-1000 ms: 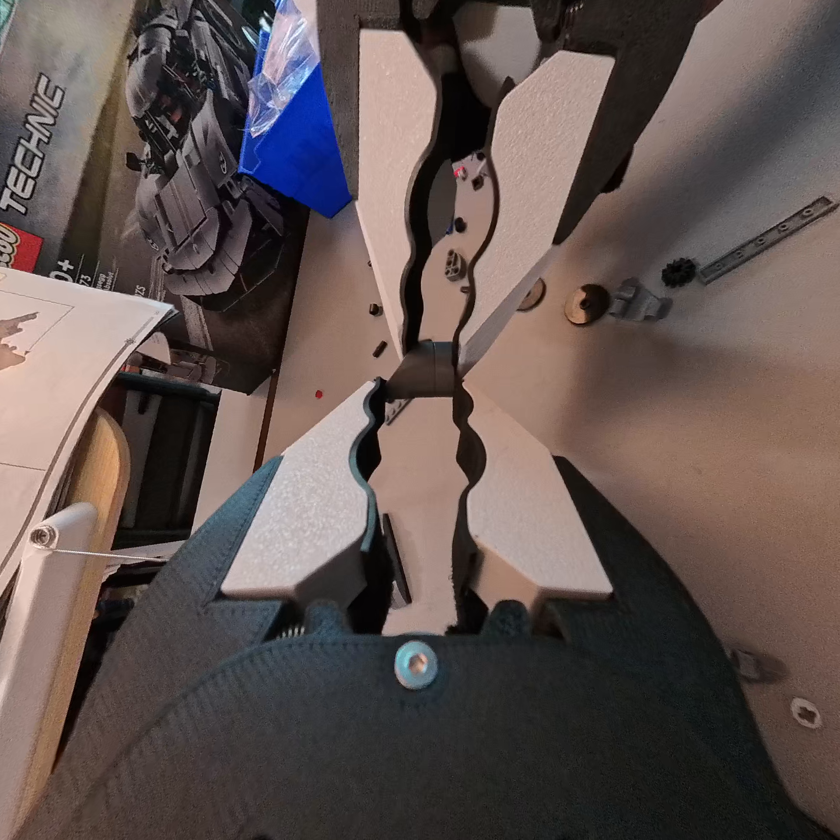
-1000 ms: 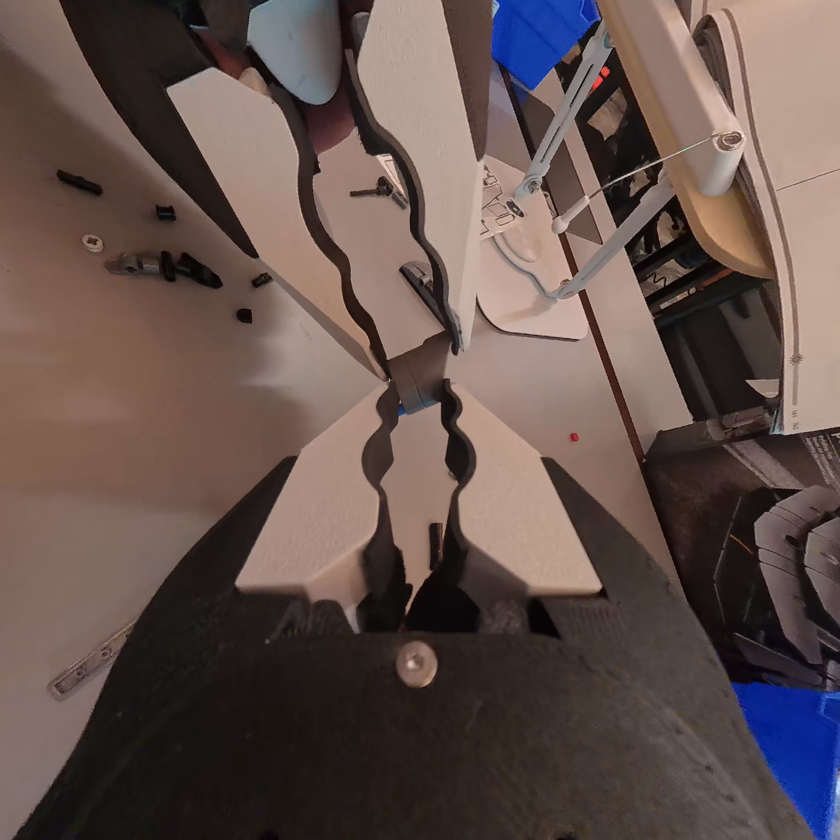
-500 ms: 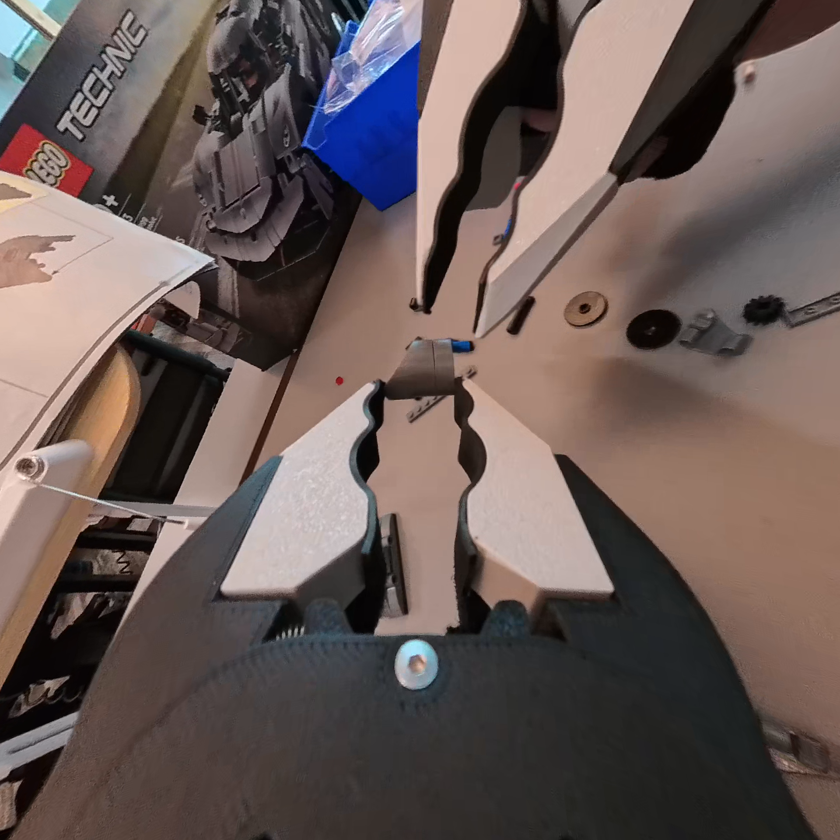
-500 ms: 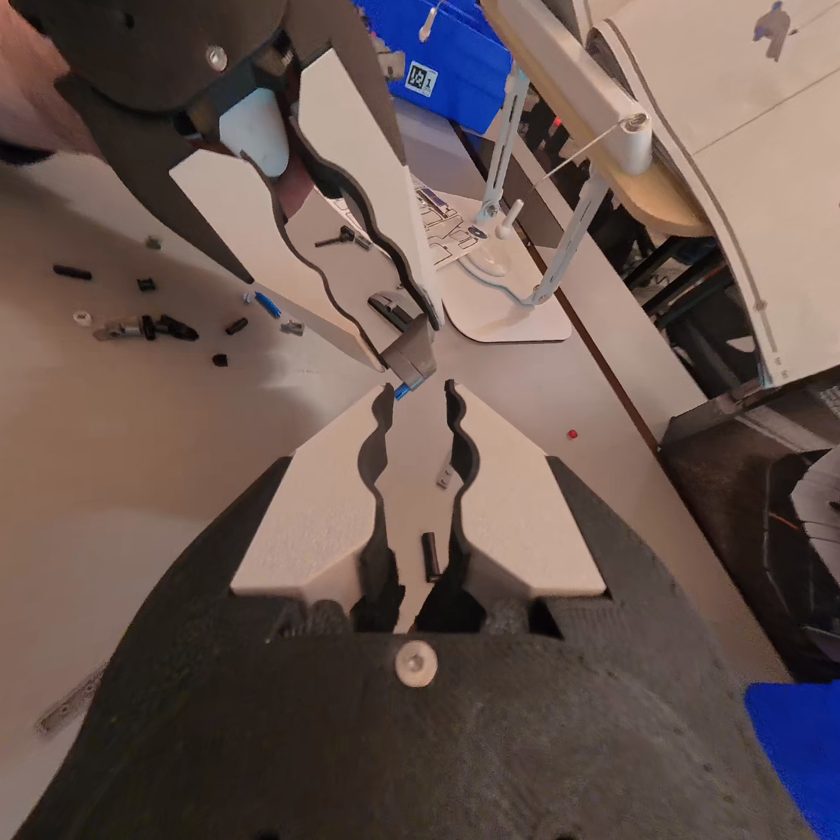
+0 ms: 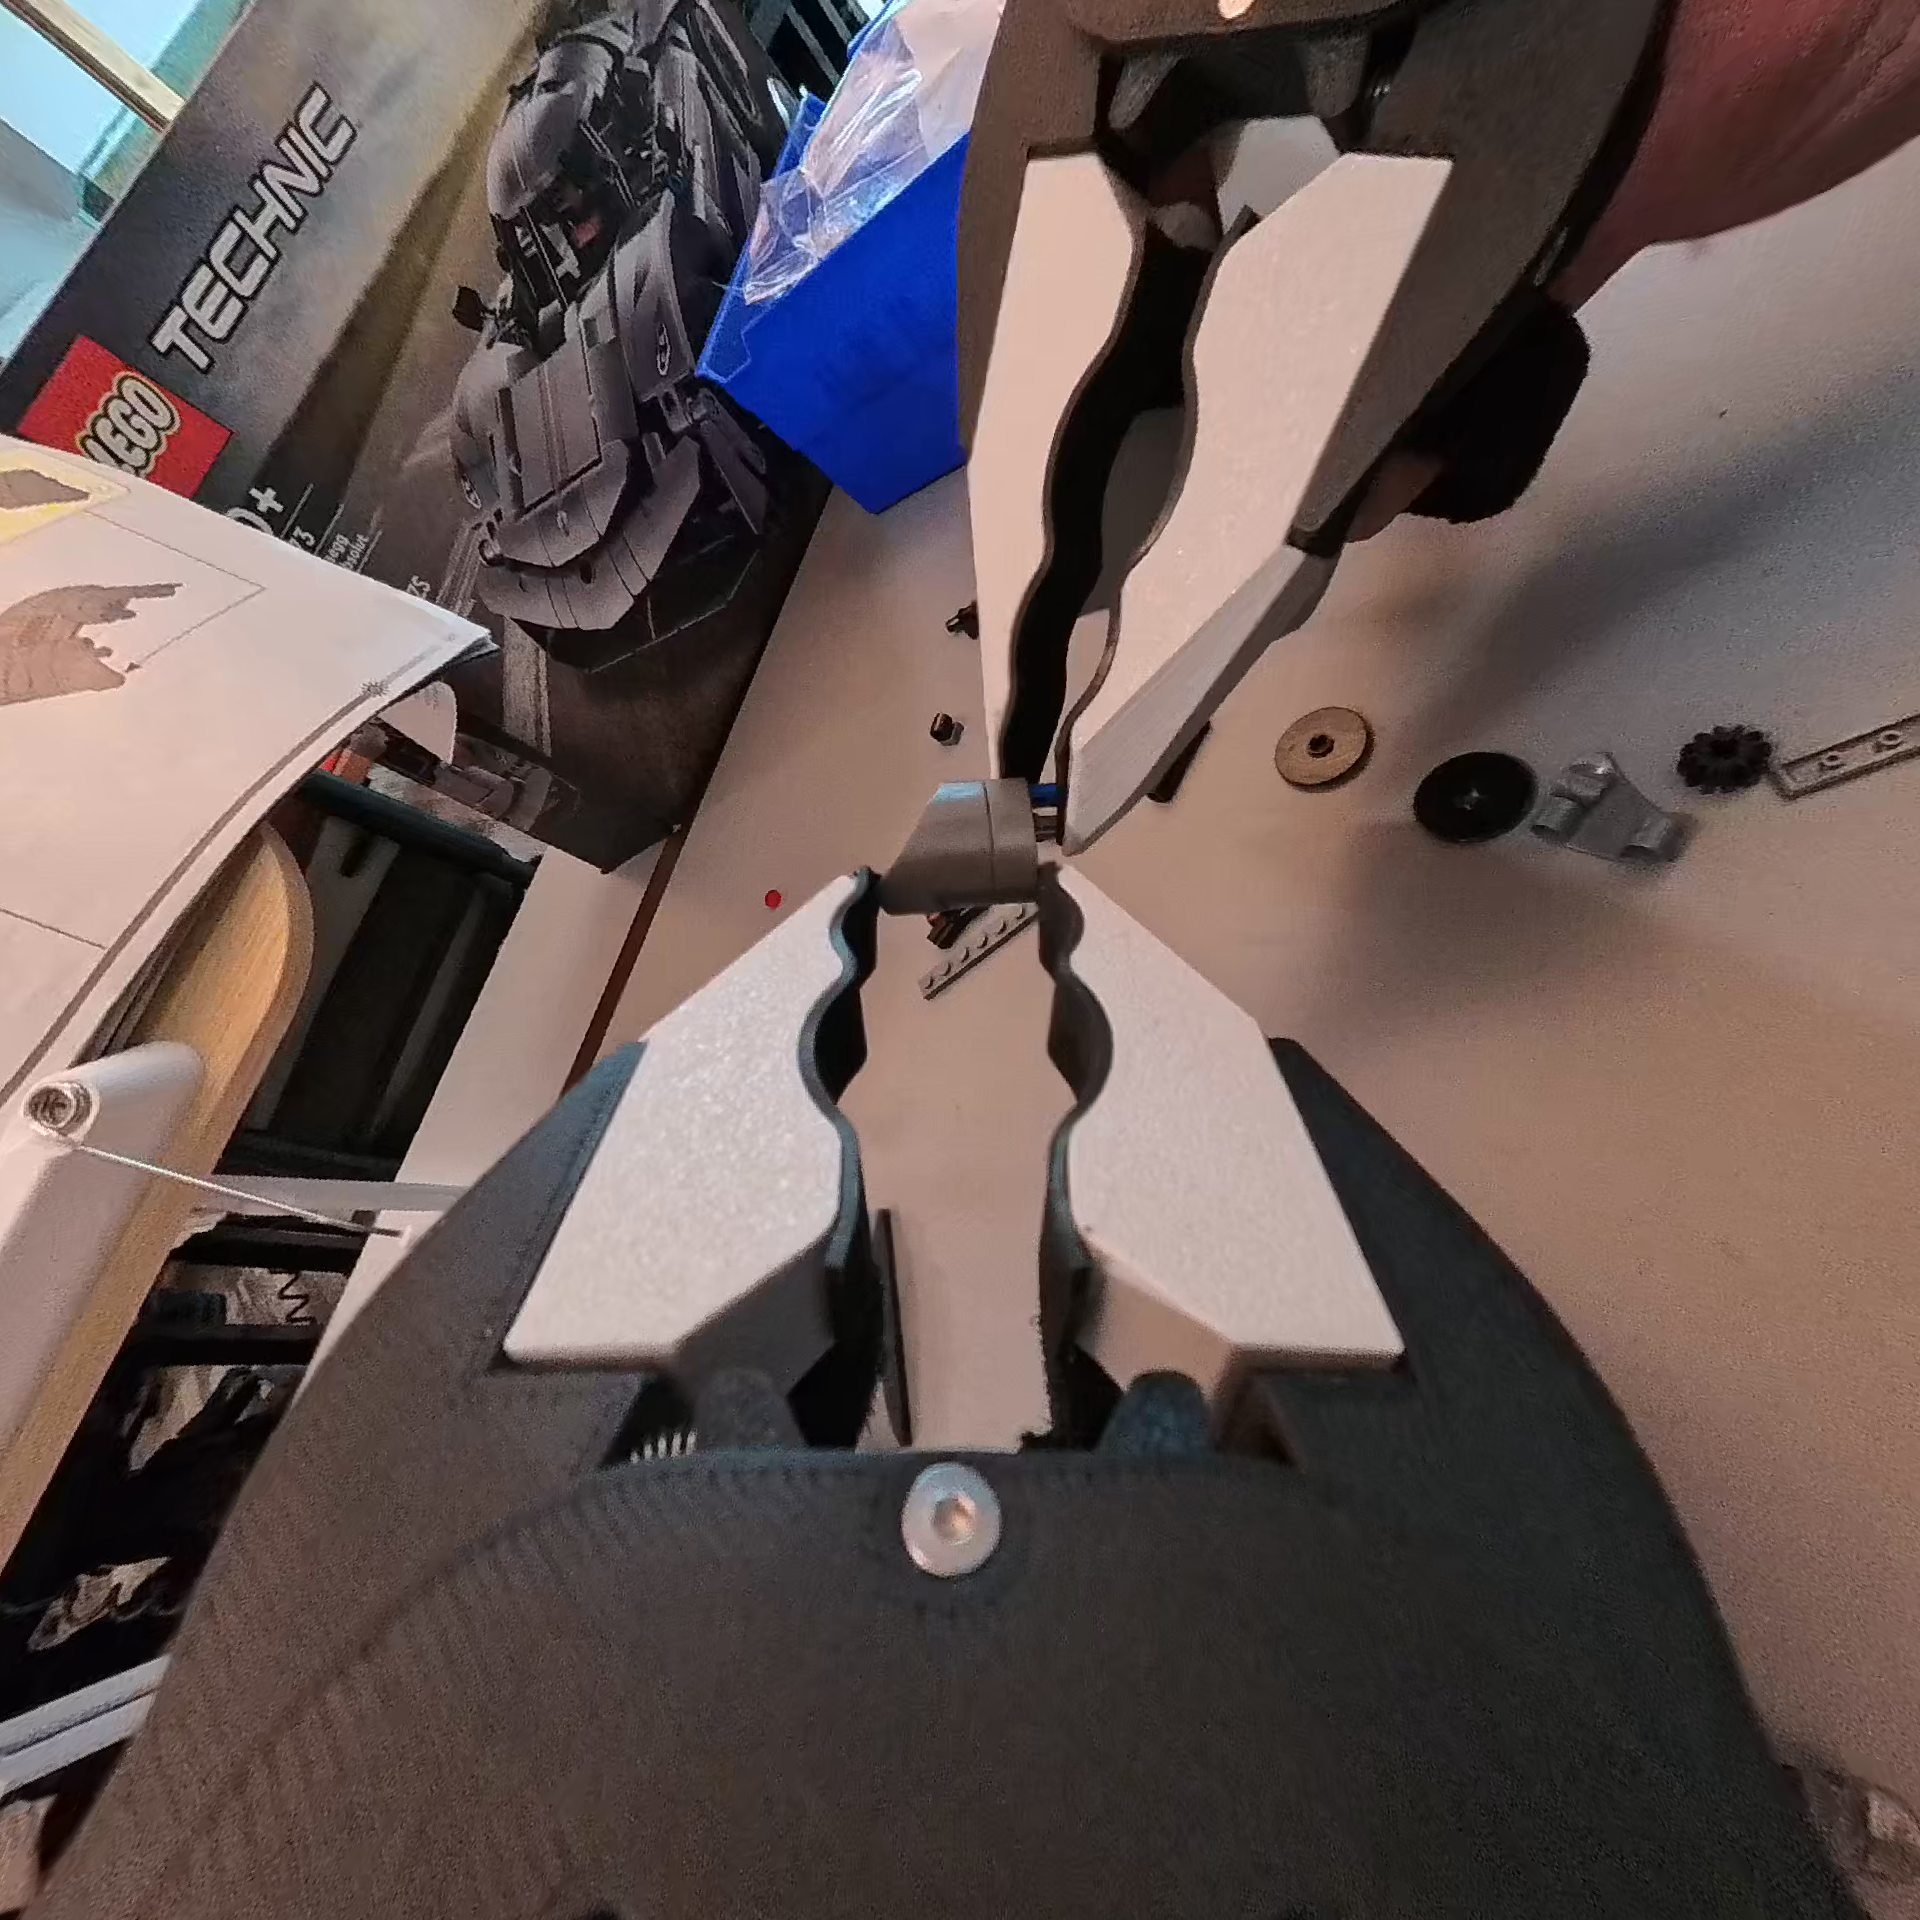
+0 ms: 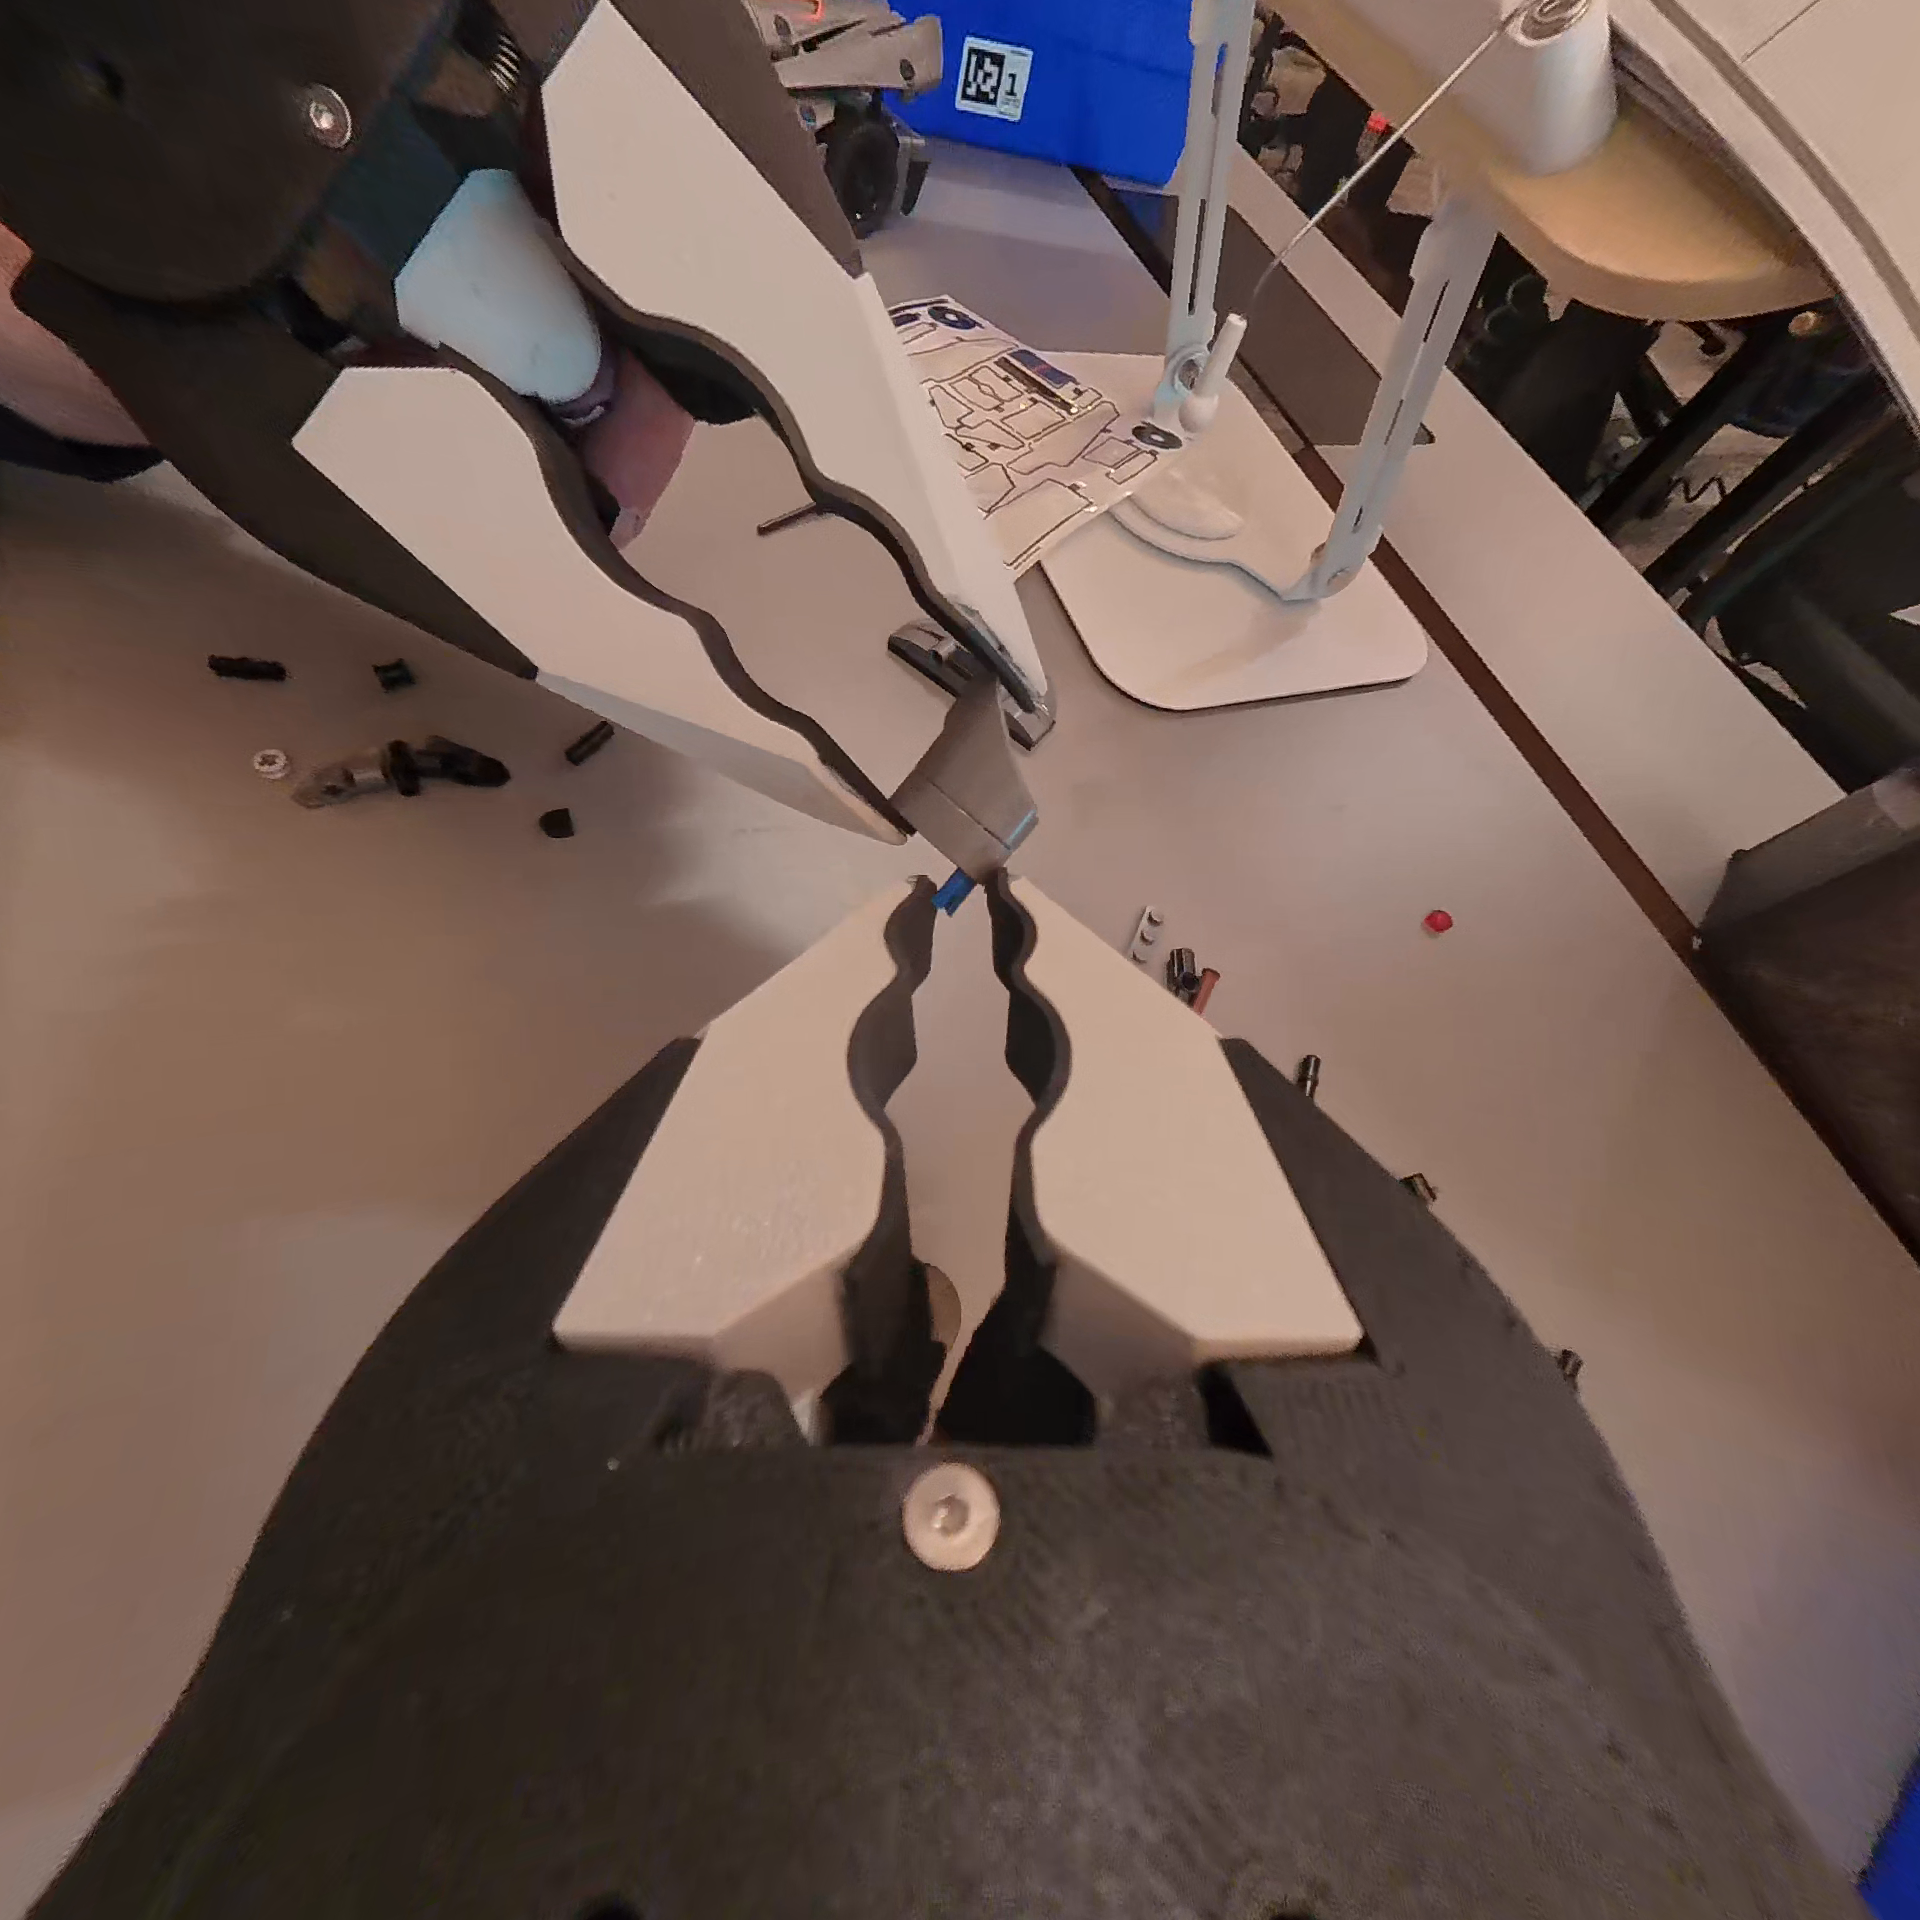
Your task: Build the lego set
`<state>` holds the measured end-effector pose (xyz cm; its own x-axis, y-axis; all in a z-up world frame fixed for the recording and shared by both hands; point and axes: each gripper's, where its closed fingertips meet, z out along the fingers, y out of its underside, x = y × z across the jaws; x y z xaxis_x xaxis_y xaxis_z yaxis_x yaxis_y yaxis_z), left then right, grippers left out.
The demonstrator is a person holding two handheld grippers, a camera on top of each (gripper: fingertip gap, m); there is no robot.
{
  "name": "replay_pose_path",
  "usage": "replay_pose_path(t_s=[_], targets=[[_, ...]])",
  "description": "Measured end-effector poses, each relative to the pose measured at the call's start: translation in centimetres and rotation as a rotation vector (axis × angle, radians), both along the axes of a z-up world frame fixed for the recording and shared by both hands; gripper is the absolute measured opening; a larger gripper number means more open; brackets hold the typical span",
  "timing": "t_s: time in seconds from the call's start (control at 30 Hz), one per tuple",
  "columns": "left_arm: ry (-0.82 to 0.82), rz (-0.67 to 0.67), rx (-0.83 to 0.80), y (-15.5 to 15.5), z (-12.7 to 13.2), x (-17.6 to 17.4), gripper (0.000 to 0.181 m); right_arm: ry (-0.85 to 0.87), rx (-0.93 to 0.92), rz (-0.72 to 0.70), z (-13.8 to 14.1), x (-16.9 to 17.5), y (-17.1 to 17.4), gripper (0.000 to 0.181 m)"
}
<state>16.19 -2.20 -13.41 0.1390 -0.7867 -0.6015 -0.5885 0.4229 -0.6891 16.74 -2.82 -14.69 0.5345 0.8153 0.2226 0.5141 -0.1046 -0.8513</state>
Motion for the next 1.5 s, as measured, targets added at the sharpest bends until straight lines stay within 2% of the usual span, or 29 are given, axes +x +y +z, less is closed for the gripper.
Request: replay_pose_path(t_s=[0.1, 0.33, 0.37, 0.57, 0.67, 0.77, 0.87, 1.07, 1.5], targets=[[0.021, 0.006, -0.041, 0.2, -0.6, -0.1, 0.027, -0.050, 0.038, -0.025, -0.1, 0.4, 0.3, 0.008], [0.006, 0.006, -0.101, 0.0, -0.4, -0.3, 0.026, -0.042, 0.059, -0.028, 0.4, 0.4, 0.3, 0.007], [0.017, 0.010, -0.099, 0.1, -0.5, -0.5, 0.017, -0.048, 0.068, -0.033, 0.4, 0.4, 0.3, 0.007], [0.021, -0.003, -0.087, -0.1, -0.7, -0.4, 0.009, -0.027, 0.107, -0.039, 1.3, 0.6, 0.3, 0.005], [0.025, -0.006, -0.091, -0.1, -0.8, -0.4, 0.011, -0.033, 0.101, -0.038, 1.1, 0.6, 0.4, 0.005], [-0.006, -0.010, -0.123, 0.0, -0.4, -0.5, 0.028, -0.037, 0.102, -0.034, 1.1, 0.6, 0.3, 0.005], [-0.017, -0.022, -0.155, -0.1, -0.5, -0.4, 0.036, -0.049, 0.107, -0.025, 1.0, 0.5, 0.2, 0.005], [0.040, -0.034, -0.141, -0.3, -1.7, -0.3, 0.027, -0.050, 0.131, -0.004, 1.2, 0.1, 0.0, 0.005], [0.021, -0.032, -0.137, -0.2, -1.3, -0.3, 0.033, -0.041, 0.125, -0.003, 1.2, 0.3, 0.1, 0.005]])
